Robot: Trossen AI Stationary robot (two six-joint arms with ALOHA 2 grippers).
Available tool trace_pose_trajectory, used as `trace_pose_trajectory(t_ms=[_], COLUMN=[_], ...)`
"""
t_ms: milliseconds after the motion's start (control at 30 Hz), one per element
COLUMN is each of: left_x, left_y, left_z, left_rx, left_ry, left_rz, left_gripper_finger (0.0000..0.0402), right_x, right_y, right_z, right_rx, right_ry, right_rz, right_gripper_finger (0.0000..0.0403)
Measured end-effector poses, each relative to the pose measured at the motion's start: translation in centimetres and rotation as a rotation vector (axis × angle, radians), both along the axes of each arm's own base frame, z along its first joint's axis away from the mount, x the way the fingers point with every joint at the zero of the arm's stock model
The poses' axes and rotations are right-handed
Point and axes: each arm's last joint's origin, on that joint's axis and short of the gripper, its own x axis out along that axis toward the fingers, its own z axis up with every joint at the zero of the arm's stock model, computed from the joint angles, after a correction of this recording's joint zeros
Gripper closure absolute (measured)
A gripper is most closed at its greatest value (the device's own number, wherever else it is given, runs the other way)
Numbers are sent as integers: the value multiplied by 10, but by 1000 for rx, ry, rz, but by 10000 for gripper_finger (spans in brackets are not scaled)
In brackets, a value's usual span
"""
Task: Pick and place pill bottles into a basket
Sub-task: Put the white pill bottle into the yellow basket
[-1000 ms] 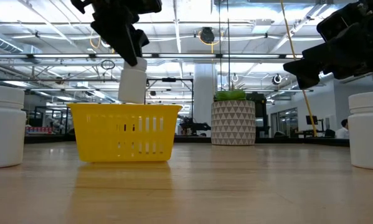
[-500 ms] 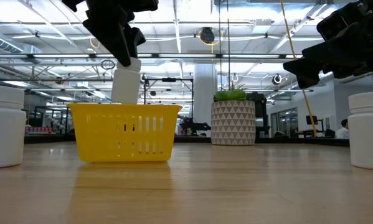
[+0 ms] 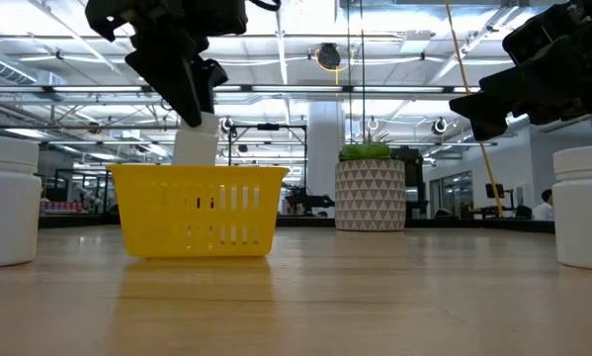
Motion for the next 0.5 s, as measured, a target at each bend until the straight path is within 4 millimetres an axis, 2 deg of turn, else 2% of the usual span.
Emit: trace_pose_trajectory(t_ms=[133,300,500], left_x=[0,-3,-8], left_y=[-1,-1,0], left_z=[-8,-22,-36], left_rx=[-31,-43,-48], left_ry=[-20,-20,-42], left_rz=[-13,-4,-7], left_gripper_finger=[236,214,237], right_x=[0,0,0], right_y=[0,0,0], right_z=[0,0,0], right_rx=[0,0,0], right_ry=[0,1,0], right_rz=[0,0,0], right_gripper_finger=[190,190,190])
